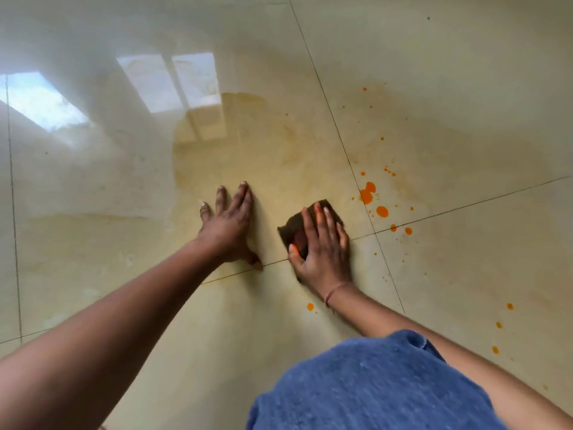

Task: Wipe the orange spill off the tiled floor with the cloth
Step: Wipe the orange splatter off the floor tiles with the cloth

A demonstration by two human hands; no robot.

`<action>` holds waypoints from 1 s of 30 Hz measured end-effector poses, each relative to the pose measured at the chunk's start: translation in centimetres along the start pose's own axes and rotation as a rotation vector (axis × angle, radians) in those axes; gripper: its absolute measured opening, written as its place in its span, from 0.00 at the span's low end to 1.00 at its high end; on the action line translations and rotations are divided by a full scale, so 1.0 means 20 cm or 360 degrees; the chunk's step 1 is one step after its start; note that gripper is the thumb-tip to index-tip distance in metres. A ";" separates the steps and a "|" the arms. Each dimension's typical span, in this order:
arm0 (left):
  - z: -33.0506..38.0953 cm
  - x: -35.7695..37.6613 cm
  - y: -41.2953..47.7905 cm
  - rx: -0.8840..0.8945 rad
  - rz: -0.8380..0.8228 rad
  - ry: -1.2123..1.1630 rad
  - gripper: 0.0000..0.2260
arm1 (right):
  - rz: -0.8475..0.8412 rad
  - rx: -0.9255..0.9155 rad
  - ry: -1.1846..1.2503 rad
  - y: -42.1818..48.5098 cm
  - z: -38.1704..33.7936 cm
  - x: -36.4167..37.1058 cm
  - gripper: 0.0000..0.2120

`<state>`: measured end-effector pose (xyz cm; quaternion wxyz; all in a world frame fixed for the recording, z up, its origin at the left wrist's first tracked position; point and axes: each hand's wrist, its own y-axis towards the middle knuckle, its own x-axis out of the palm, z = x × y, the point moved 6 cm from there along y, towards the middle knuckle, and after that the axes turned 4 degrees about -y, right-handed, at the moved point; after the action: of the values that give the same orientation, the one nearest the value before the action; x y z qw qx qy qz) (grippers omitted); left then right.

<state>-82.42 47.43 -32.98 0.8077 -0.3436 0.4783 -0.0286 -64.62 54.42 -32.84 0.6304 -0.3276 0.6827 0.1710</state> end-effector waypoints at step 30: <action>-0.93 -0.34 -0.09 -0.0513 0.0528 -0.0144 0.48 | 0.0106 0.0026 -0.0010 0.88 -0.23 -0.12 0.35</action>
<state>-100.31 38.78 -32.56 0.7567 -0.3858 0.4899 0.1966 -79.73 64.83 -32.95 0.6292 -0.2991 0.6925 0.1873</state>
